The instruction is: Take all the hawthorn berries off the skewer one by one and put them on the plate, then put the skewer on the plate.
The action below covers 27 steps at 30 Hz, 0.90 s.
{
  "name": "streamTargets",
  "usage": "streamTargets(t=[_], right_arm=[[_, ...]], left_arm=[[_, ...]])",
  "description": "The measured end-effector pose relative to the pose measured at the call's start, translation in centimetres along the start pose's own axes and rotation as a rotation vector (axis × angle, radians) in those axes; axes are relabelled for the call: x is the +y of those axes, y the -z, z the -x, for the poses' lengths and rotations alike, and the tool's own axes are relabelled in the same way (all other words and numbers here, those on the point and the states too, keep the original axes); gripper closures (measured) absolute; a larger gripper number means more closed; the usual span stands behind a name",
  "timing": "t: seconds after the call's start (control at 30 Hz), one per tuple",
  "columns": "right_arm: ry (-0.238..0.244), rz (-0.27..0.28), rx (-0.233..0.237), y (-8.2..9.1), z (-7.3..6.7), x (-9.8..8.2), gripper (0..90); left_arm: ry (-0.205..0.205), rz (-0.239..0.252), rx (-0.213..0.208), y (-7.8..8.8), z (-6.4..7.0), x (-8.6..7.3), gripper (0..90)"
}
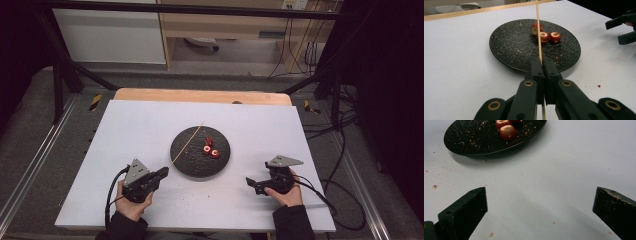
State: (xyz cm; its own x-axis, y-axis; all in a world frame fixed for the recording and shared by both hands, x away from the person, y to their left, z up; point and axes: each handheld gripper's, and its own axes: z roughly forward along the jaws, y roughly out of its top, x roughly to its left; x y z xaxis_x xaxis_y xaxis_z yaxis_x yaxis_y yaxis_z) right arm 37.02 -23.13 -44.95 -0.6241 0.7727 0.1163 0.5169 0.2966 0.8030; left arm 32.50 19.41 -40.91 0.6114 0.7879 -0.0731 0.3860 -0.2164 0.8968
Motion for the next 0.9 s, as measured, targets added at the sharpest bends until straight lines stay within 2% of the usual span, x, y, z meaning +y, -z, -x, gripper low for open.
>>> streamTargets(t=[0.33, 0.5, 0.73, 0.9], right_arm=[[-0.029, 0.011, 0.001, 0.8, 0.4, -0.5, 0.8], [-0.023, 0.011, -0.002, 0.9, 0.5, -0.7, 0.8], [-0.031, -0.003, -0.001, 0.9, 0.6, -1.1, 0.9], [-0.027, 0.004, 0.002, 0.9, 0.6, -1.1, 0.9]], left_arm=[[0.016, -0.01, 0.021, -1.0, -0.4, 1.3, 88.3], [0.015, -0.022, 0.041, -1.8, -0.4, 1.7, 88.3], [0.025, -0.04, 0.053, -3.4, -0.1, 2.0, 88.3], [0.014, -0.068, 0.07, -4.8, 0.2, 2.0, 88.3]])
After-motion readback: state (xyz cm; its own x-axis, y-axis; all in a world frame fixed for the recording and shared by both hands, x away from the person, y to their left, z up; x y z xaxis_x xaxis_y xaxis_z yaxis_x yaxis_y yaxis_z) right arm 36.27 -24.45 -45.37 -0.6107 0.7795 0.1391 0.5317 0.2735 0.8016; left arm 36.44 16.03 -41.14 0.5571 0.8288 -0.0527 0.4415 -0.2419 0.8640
